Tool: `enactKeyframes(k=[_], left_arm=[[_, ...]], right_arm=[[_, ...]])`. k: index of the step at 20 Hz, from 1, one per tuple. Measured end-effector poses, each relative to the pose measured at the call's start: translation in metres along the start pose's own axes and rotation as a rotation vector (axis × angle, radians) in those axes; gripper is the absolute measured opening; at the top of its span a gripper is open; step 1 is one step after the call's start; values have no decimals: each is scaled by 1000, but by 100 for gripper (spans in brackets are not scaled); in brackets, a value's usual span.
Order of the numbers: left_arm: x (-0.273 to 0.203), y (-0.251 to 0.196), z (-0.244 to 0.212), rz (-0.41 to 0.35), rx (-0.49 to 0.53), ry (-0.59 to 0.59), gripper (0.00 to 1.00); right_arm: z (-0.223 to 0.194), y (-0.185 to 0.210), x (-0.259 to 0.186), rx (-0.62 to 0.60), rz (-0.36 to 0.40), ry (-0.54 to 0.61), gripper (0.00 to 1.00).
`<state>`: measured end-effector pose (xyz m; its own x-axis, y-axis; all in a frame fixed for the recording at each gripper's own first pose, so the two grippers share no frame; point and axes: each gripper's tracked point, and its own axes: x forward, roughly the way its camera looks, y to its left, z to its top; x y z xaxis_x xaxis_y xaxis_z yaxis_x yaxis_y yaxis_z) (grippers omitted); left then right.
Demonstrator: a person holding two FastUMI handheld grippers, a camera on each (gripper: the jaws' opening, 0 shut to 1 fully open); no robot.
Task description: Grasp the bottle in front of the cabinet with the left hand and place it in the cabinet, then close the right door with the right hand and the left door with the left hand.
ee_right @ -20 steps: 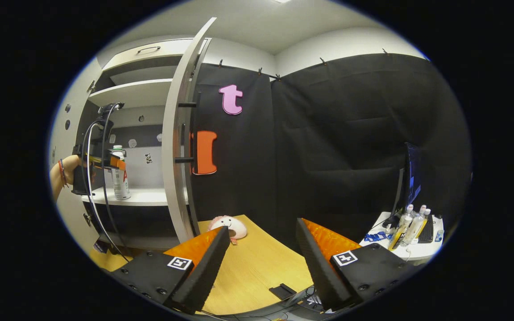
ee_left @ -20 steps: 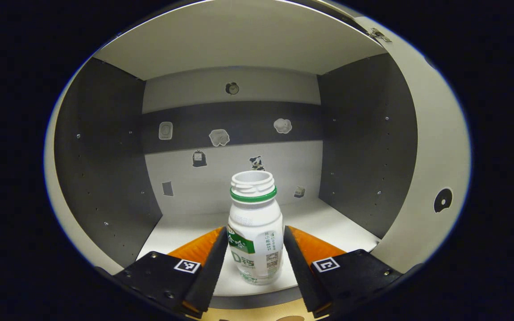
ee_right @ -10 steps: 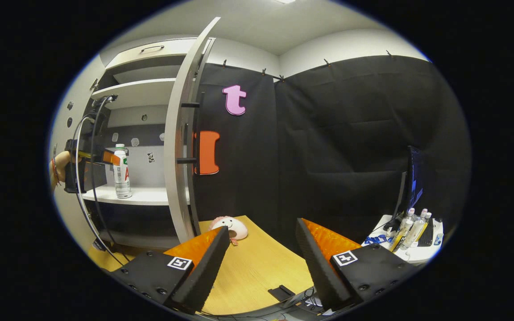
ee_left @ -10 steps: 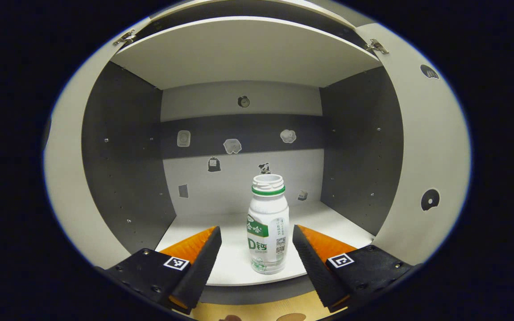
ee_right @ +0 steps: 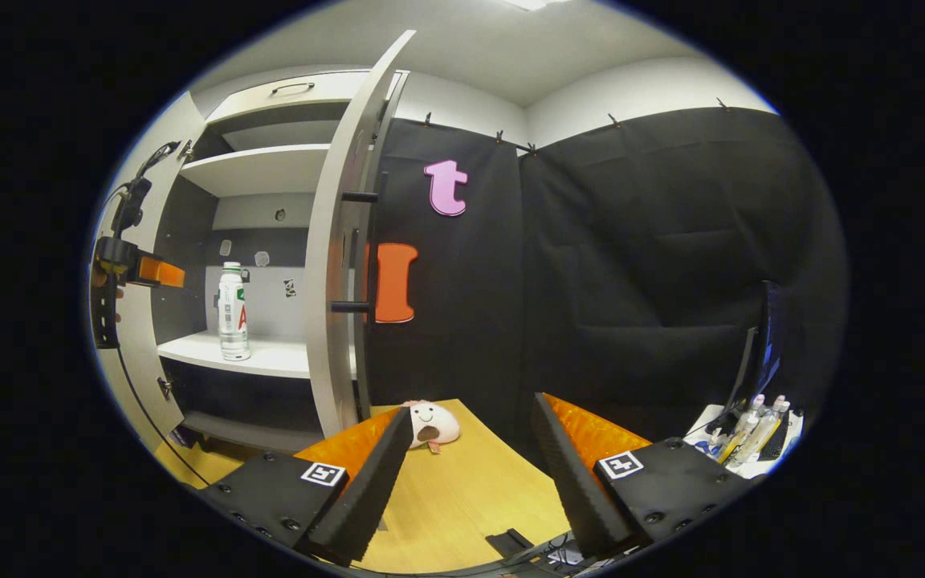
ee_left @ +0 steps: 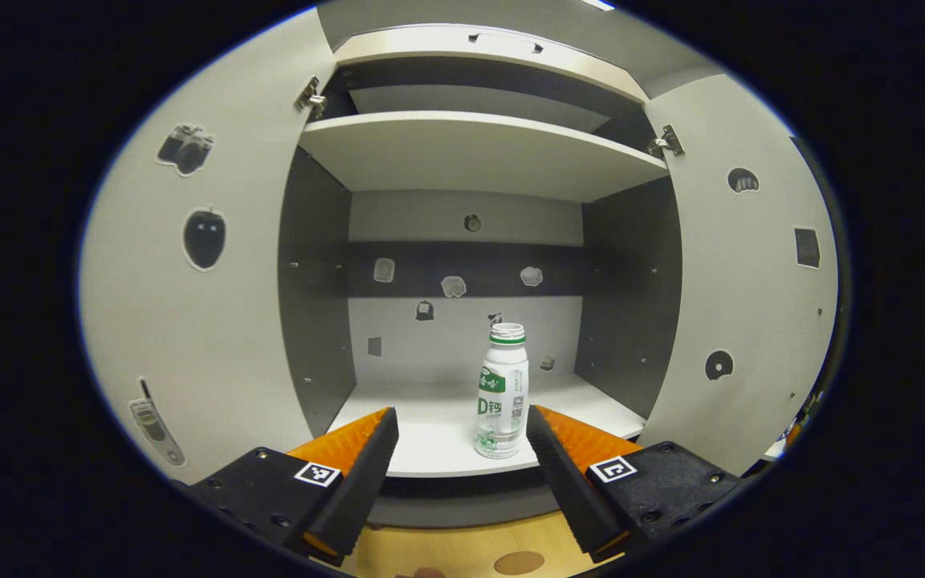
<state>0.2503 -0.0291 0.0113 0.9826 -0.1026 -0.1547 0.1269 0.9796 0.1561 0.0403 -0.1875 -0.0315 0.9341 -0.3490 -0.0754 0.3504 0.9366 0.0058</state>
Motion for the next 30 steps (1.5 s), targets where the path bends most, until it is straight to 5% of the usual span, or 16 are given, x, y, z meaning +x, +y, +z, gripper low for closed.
enactKeyframes(k=[16,27,28,30], left_arm=[[-179,89,-10,154,-59,-30,94],[-231,113,2,241,-89,-86,96],[-231,111,3,236,-92,-88,98],[-231,108,6,226,-90,-91,95]], right_arm=[[-25,33,46,12,179,39,98],[-27,44,38,-1,252,35,96],[-28,47,37,6,255,36,87],[-30,56,33,27,270,41,95]])
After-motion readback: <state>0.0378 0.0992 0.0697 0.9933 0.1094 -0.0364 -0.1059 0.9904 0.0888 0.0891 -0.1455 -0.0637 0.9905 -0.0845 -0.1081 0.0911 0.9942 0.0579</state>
